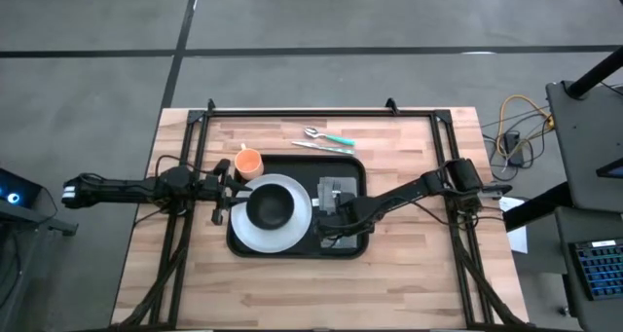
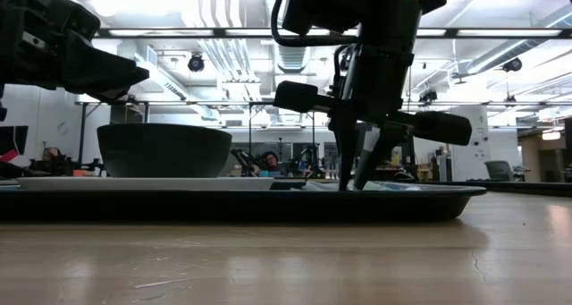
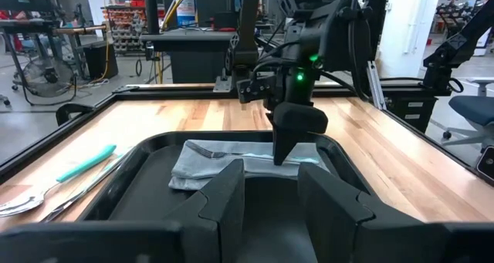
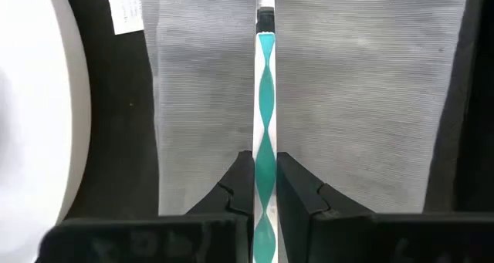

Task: Set up tray
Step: Put the blue fork on the gray tablecloth on the black table tray

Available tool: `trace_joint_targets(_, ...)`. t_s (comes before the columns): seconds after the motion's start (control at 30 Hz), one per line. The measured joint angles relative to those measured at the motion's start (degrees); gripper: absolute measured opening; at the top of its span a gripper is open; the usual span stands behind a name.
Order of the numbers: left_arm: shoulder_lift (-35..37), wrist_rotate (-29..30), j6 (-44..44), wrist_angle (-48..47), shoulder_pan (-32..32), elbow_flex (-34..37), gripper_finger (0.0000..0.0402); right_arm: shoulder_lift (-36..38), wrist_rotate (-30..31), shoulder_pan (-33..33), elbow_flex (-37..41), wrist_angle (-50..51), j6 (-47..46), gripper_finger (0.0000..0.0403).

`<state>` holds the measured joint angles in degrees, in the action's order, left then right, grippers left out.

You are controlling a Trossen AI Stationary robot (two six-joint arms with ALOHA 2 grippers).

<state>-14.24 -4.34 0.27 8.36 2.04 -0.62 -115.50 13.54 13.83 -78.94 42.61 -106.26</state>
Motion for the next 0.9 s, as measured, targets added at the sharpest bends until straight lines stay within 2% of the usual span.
trace_joint_targets(0.3, 0.02, 0.01, 0.00, -0.02, 0.02, 0.00, 0.0105, 0.00, 0.00, -0.35, 0.00, 0.02, 1.23, 0.0019)
trace_joint_targets(0.6, 0.02, 0.00, 0.00, -0.02, 0.00, 0.00, 0.0105, 0.00, -0.02, -0.35, 0.00, 0.40, 0.40, 0.0069)
trace_joint_targets(0.9, 0.02, 0.00, 0.00, -0.01, 0.00, 0.00, 0.0105, -0.02, 0.13, -0.62, 0.00, 0.46, 0.98, 0.0071)
